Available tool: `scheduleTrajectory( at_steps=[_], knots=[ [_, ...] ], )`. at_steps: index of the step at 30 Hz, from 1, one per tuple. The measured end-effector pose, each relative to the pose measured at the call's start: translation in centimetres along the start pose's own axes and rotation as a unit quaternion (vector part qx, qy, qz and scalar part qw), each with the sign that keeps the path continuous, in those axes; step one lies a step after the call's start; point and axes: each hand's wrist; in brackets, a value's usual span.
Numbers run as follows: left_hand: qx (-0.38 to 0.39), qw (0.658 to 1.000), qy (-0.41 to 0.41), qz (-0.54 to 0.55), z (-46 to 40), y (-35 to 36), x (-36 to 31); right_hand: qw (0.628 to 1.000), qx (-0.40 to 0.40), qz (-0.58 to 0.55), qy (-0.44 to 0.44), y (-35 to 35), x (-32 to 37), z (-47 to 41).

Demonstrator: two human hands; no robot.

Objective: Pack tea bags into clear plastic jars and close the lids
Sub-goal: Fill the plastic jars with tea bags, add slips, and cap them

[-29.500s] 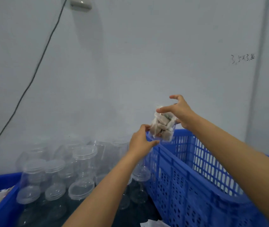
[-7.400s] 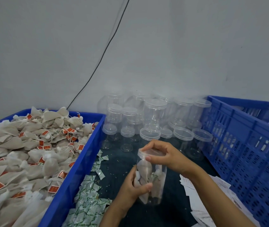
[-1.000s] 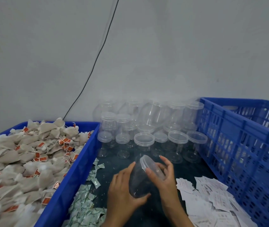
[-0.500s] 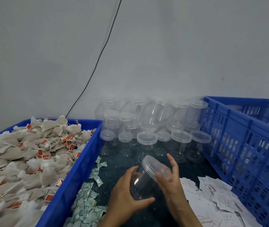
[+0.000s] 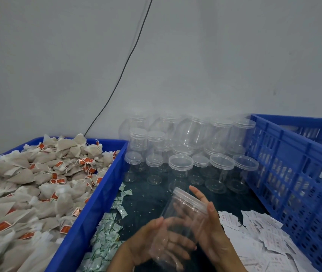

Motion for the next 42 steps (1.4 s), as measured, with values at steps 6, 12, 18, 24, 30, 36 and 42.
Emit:
scheduleTrajectory(
  at_steps=[6, 12, 18, 24, 30, 36, 42],
  knots=[
    [0.008, 1.0, 0.011, 0.014, 0.1, -0.4, -0.1, 0.993, 0.009, -0.107, 0.04, 0.2, -0.9, -0.2],
    [-0.244, 0.96, 0.06, -0.124, -0.8, 0.7, 0.1, 0.996, -0.081, -0.044, -0.013, -0.6, -0.6, -0.7],
    [-0.266, 0.942, 0.094, -0.182, -0.7, 0.7, 0.2, 0.994, -0.079, 0.052, -0.059, -0.8, -0.4, -0.5],
    [-0.098, 0.993, 0.026, -0.064, -0.2, 0.6, 0.0, 0.988, -0.066, -0.138, -0.035, -1.3, 1.0, -0.2],
    [-0.355, 0.913, 0.151, -0.134, -0.3, 0.5, 0.3, 0.909, -0.225, 0.323, -0.139, -2.6, 1.1, -0.2],
    [-0.44, 0.859, 0.133, -0.225, -0.8, -0.4, 1.7, 0.598, -0.097, 0.78, -0.156, -4.5, 0.2, -0.2],
    [-0.431, 0.871, 0.097, -0.215, -0.7, -0.6, 2.0, 0.597, -0.011, 0.8, -0.047, -4.6, -1.1, -1.1]
  ],
)
Point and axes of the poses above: each hand's wrist, its own z-axis away from the middle knuckle, its own y-axis out of the palm, x = y × z, and after that the axes turned 3 degrees about -y, right-handed
